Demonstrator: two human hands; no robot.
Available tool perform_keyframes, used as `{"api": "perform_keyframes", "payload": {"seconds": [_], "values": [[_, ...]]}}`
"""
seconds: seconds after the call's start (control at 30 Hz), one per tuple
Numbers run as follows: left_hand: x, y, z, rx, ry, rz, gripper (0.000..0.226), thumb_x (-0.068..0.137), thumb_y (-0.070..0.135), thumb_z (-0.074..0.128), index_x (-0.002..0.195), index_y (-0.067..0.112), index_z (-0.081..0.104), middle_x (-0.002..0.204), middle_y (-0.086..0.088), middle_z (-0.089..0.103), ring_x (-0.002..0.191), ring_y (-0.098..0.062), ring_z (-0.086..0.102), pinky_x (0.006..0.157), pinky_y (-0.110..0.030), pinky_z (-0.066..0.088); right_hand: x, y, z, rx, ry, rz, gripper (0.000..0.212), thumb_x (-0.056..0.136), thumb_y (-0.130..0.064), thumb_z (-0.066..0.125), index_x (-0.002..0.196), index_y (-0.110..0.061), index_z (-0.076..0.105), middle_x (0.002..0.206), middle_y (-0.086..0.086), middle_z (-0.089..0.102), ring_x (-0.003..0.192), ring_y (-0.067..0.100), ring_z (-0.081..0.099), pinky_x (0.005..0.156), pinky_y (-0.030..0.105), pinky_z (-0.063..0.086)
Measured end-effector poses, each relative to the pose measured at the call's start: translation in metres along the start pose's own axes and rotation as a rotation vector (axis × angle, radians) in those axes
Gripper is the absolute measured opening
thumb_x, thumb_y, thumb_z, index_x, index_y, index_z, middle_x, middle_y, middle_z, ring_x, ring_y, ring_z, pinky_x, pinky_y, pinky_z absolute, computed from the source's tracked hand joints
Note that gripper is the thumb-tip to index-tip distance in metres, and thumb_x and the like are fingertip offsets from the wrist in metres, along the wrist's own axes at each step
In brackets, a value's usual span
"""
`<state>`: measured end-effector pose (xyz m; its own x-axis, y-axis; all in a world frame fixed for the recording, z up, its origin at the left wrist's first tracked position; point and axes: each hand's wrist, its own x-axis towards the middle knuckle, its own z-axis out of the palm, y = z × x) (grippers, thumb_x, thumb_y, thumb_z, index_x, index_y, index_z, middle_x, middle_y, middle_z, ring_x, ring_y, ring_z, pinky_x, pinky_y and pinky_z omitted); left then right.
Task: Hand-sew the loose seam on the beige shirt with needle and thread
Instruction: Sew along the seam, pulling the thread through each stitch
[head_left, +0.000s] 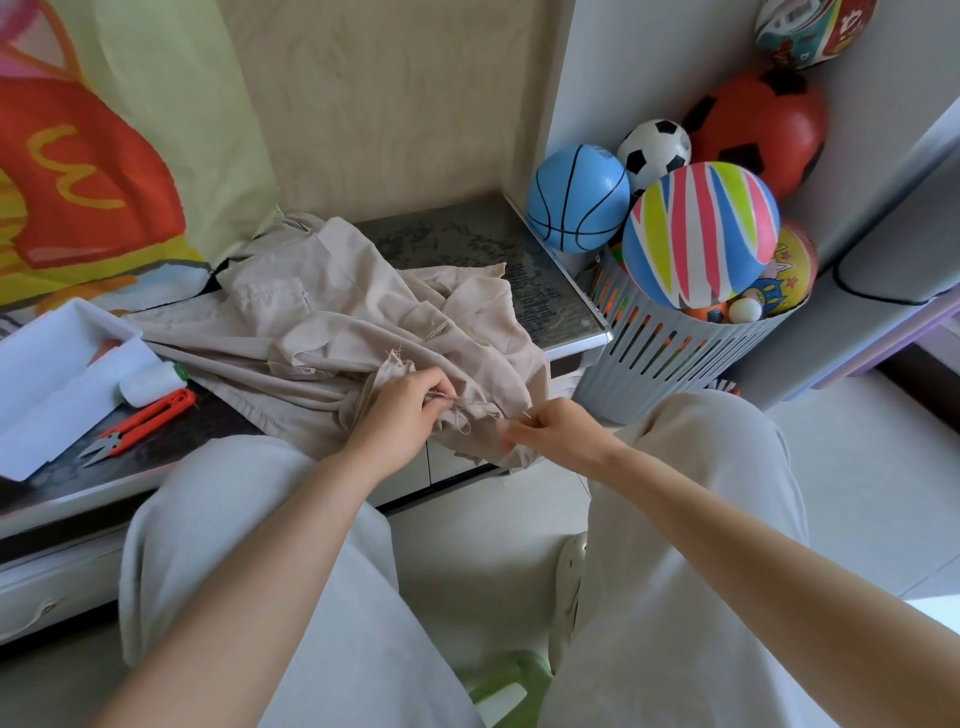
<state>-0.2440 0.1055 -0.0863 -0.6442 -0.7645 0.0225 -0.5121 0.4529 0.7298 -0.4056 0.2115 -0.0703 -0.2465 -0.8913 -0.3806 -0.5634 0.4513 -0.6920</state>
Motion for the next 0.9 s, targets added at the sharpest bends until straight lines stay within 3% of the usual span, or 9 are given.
{"api": "perform_keyframes", "payload": {"seconds": [0.17,0.37,0.43,0.53,0.63,0.7,0.77,0.83,0.9], "values": [[-0.002,-0.003,0.0,0.109,-0.007,0.049,0.014,0.09,0.003,0.058,0.081,0.012,0.061,0.068,0.017,0.048,0.073,0.018,0.046,0.072,0.002,0.029,-0.005,-0.011,-0.009,0.32,0.05,-0.062,0.033,0.099,-0.028,0.047,0.076,-0.01,0.062,0.041,-0.017,0.038,0.039,0.001,0.032,0.047,0.012,0.027],[0.0,-0.012,0.004,0.154,-0.147,0.001,0.02,0.092,0.004,0.053,0.081,0.021,0.057,0.081,0.002,0.06,0.079,-0.018,0.056,0.073,-0.029,0.044,-0.003,-0.025,-0.022,0.628,0.191,-0.184,0.032,0.101,-0.023,0.04,0.078,-0.009,0.057,0.052,-0.017,0.044,0.042,-0.003,0.04,0.048,0.01,0.032],[0.0,-0.013,0.004,0.159,-0.153,0.007,0.023,0.091,0.004,0.053,0.078,0.022,0.055,0.075,0.006,0.058,0.073,-0.017,0.054,0.067,-0.029,0.041,-0.002,-0.029,-0.024,0.678,0.248,-0.213,0.031,0.101,-0.021,0.04,0.081,-0.005,0.057,0.055,-0.015,0.047,0.044,-0.004,0.042,0.048,0.008,0.033],[0.0,-0.014,0.005,0.151,-0.15,0.011,0.023,0.091,0.005,0.054,0.078,0.023,0.054,0.07,0.013,0.054,0.065,-0.011,0.049,0.063,-0.026,0.036,0.004,-0.028,-0.024,0.63,0.369,-0.26,0.032,0.101,-0.025,0.043,0.078,-0.011,0.061,0.064,-0.007,0.042,0.049,-0.001,0.037,0.052,0.01,0.032],[0.0,-0.014,0.005,0.148,-0.15,0.006,0.016,0.091,0.006,0.054,0.083,0.019,0.058,0.076,0.005,0.058,0.071,-0.016,0.053,0.067,-0.03,0.041,0.007,-0.024,-0.023,0.656,0.436,-0.225,0.033,0.101,-0.026,0.043,0.078,-0.011,0.061,0.059,-0.007,0.036,0.048,0.001,0.032,0.051,0.011,0.03],[-0.001,-0.013,0.004,0.138,-0.148,0.008,0.012,0.092,0.008,0.054,0.086,0.016,0.06,0.076,0.007,0.058,0.072,-0.016,0.054,0.068,-0.031,0.043,0.007,-0.022,-0.022,0.582,0.432,-0.17,0.033,0.1,-0.027,0.044,0.08,-0.011,0.063,0.058,-0.005,0.035,0.049,0.002,0.032,0.051,0.014,0.029],[-0.002,-0.012,0.003,0.129,-0.13,0.016,0.009,0.093,0.012,0.056,0.086,0.016,0.061,0.07,0.013,0.055,0.067,-0.009,0.053,0.067,-0.03,0.043,0.01,-0.018,-0.021,0.29,0.329,-0.056,0.034,0.101,-0.027,0.039,0.088,-0.011,0.066,0.064,0.0,0.046,0.057,0.01,0.042,0.057,0.023,0.035],[-0.003,-0.012,0.002,0.129,-0.108,0.025,0.011,0.092,0.015,0.057,0.082,0.018,0.059,0.067,0.014,0.053,0.063,-0.002,0.05,0.063,-0.028,0.04,0.014,-0.013,-0.019,-0.049,0.192,0.081,0.032,0.1,-0.012,0.035,0.084,-0.004,0.061,0.083,0.011,0.056,0.078,0.023,0.05,0.07,0.031,0.037],[-0.004,-0.01,0.001,0.122,-0.092,0.035,0.014,0.092,0.016,0.058,0.079,0.021,0.056,0.065,0.013,0.053,0.061,-0.002,0.049,0.061,-0.025,0.036,0.014,-0.008,-0.015,-0.186,0.184,0.097,0.03,0.092,0.004,0.03,0.076,-0.007,0.052,0.093,0.016,0.053,0.085,0.027,0.047,0.072,0.031,0.036]]}}
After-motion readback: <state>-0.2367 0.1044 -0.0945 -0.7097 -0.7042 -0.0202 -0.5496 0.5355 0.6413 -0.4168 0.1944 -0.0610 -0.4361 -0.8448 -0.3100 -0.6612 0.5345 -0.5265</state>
